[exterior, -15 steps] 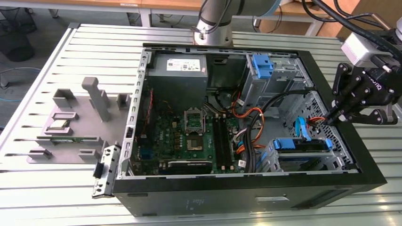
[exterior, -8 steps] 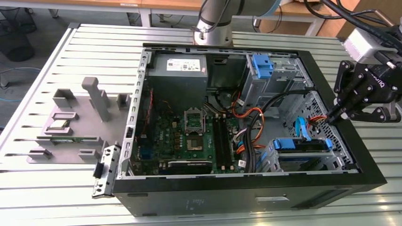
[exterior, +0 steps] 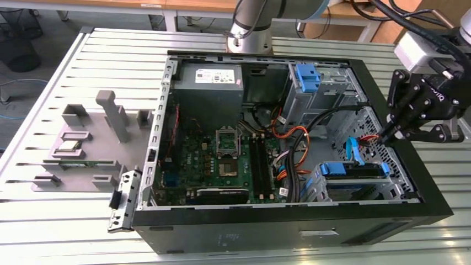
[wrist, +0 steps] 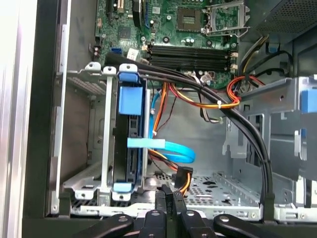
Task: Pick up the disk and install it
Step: 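Insert the second disk wire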
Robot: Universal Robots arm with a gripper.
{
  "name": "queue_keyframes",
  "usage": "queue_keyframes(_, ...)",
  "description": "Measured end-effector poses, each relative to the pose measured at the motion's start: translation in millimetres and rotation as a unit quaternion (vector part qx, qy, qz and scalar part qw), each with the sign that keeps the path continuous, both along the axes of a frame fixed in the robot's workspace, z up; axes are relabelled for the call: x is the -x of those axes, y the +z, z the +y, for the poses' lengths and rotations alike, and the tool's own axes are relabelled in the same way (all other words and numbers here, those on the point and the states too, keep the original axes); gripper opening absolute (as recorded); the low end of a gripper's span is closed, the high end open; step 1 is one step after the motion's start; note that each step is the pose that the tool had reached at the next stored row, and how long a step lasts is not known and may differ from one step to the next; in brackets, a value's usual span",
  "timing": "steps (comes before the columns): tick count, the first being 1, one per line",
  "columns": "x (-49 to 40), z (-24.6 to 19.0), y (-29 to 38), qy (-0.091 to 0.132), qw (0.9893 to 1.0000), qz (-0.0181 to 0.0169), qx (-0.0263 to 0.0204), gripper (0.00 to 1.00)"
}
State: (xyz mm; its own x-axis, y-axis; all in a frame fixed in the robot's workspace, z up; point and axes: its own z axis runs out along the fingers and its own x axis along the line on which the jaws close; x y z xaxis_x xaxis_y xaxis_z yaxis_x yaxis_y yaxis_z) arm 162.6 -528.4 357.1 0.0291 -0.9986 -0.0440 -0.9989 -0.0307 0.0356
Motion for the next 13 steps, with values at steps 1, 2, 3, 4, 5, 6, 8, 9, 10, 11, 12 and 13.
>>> queue_keyframes(1,3.1,-0.2,0.0,0.0,1.0,-0.0013,0.0,0.18)
queue_keyframes(2,6.2,-0.4,-0.2,0.0,1.0,-0.0026,0.0,0.18)
queue_keyframes(3,9.3,-0.8,-0.2,0.0,1.0,-0.0038,0.0,0.18)
queue_keyframes(4,11.7,-1.6,-0.4,0.0,1.0,-0.0049,-0.0001,0.18)
queue_keyframes(5,13.0,-2.9,-0.5,0.0,1.0,-0.0067,0.0,0.18)
queue_keyframes(6,13.7,-4.3,-0.5,0.0,1.0,-0.0088,0.0,0.18)
queue_keyframes(8,14.4,-7.7,-0.8,0.0,0.9999,-0.0124,-0.0003,0.18)
queue_keyframes(9,14.8,-9.6,-1.1,0.0,0.9999,-0.0139,-0.0005,0.18)
queue_keyframes(10,15.5,-11.7,-1.5,0.0,0.9999,-0.0151,-0.0008,0.18)
queue_keyframes(11,16.4,-13.4,-1.7,0.0,0.9999,-0.0162,-0.0009,0.18)
queue_keyframes(12,17.4,-14.8,-2.0,0.0,0.9999,-0.0172,-0.001,0.18)
queue_keyframes(13,18.3,-15.9,-2.1,0.0,0.9998,-0.018,-0.0011,0.18)
